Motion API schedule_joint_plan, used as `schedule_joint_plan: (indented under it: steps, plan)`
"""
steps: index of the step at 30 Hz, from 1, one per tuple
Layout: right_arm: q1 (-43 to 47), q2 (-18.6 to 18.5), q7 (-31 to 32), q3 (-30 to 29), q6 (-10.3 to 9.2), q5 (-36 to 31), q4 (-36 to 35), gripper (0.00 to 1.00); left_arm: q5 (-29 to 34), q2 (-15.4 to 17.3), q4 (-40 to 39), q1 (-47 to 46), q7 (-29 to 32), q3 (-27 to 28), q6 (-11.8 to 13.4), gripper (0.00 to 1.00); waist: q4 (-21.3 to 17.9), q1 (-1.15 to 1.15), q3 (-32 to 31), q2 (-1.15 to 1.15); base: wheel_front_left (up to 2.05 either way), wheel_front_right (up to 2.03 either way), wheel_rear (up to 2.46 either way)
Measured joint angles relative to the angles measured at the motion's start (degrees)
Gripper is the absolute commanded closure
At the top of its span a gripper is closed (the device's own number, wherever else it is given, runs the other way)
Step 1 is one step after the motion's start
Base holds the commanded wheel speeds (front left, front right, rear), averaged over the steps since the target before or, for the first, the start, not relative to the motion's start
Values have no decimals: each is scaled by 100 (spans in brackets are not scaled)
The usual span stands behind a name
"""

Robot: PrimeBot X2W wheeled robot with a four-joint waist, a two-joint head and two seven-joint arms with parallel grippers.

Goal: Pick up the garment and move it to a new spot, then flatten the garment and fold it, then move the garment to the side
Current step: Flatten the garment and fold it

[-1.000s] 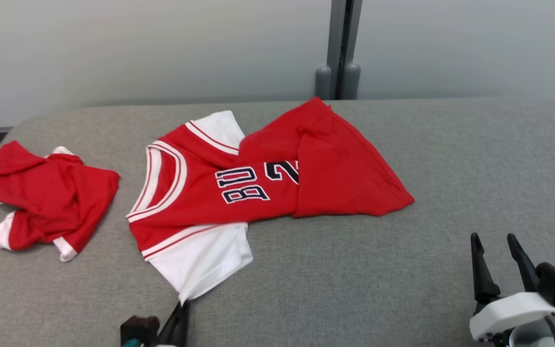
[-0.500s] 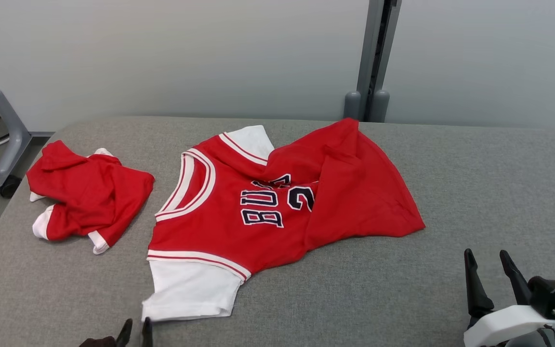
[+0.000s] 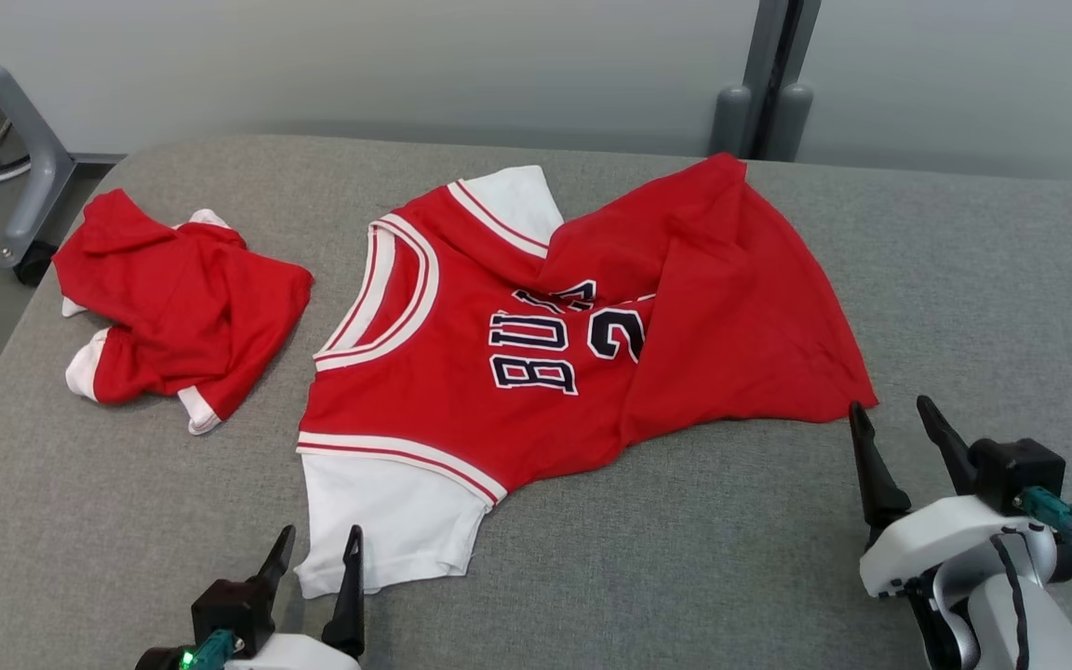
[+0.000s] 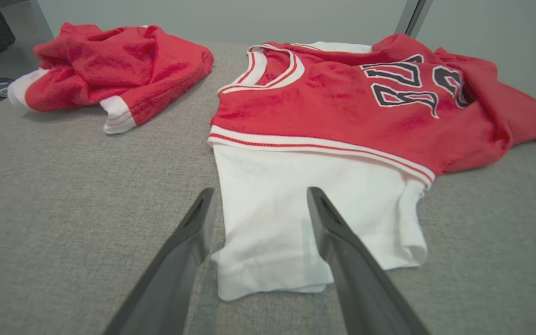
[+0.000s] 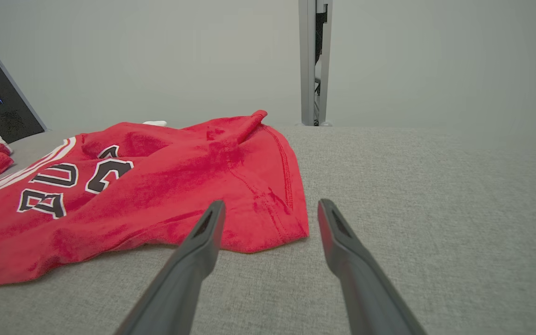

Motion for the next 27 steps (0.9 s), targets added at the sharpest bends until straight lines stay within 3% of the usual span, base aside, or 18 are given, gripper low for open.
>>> schedule_joint_plan:
  steps: [9,21,23,24,25,26,27]
  plan:
    - [-1206,-245,204,141,0,-169,1123,0,-108,-21,-170,-435,0,-387,-57,0,271,0,570,0,0,0,0]
    - [-1727,-326,91,86,1,-372,1976,2,-214,-20,-279,-532,0,-525,18,0,508,0,875,0,0,0,0]
    - [-1771,-331,73,81,1,-374,2041,20,-216,-21,-277,-541,0,-522,18,0,500,0,890,0,0,0,0]
    - [-1797,-336,66,82,1,-374,2063,35,-226,-21,-276,-554,0,-519,18,0,493,0,898,0,0,0,0]
    - [-1811,-338,41,78,1,-374,2083,64,-240,-20,-277,-573,0,-508,18,0,484,0,903,0,0,0,0]
    - [-1823,-337,40,82,1,-375,2105,77,-241,-20,-277,-595,0,-503,23,0,473,0,905,0,0,0,0]
    - [-1830,-336,35,86,1,-375,2124,100,-241,-20,-278,-613,0,-503,25,0,461,0,905,0,0,0,0]
